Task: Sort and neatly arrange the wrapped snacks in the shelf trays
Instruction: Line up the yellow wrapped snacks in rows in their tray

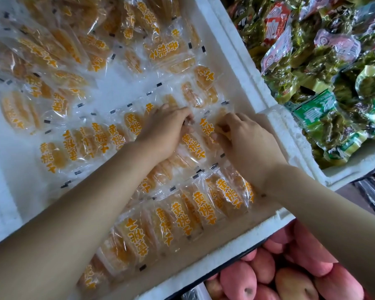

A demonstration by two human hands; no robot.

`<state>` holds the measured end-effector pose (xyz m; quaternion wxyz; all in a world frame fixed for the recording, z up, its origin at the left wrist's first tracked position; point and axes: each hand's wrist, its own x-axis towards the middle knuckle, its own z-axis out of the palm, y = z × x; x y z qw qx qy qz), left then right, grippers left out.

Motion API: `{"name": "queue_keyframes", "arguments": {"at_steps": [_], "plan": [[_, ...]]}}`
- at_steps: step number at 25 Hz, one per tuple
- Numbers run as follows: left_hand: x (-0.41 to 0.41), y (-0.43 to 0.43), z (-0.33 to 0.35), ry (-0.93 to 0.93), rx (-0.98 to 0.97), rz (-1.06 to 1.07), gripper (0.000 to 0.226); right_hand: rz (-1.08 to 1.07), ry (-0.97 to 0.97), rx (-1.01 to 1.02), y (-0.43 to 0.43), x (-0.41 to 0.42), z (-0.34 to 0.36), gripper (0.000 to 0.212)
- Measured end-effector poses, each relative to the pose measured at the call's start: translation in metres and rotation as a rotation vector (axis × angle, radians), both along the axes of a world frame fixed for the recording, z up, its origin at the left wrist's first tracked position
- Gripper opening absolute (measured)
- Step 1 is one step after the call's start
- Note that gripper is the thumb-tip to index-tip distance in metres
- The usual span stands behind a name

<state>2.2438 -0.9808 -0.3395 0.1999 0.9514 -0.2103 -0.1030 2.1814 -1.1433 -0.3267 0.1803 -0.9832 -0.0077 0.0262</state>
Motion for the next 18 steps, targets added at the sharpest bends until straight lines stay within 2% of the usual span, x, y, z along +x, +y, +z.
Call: {"name": "queue_keyframes", "arguments": {"at_steps": [2,5,10,13,15,18], "plan": [[-0.005,-0.002,0.001,-0.142,0.012,0.015,0.034,0.033,-0.066,-0.045,0.000,-0.001,0.000,0.029],[-0.027,-0.001,0.003,-0.349,-0.053,0.012,0.030,0.137,-0.088,-0.046,0.000,-0.005,0.001,0.038],[-0.046,0.009,-0.016,-0.265,0.052,-0.096,0.049,0.166,-0.011,-0.079,-0.002,0.002,0.002,0.040],[-0.045,0.011,-0.013,-0.247,0.005,-0.100,0.041,0.240,-0.081,-0.133,0.001,0.009,0.006,0.035],[-0.041,0.018,-0.006,-0.269,-0.093,-0.080,0.032,0.283,-0.191,-0.082,0.005,0.021,0.011,0.035],[-0.015,0.034,0.009,-0.347,-0.135,-0.009,0.028,0.274,-0.264,-0.151,0.018,0.055,0.017,0.047]]}}
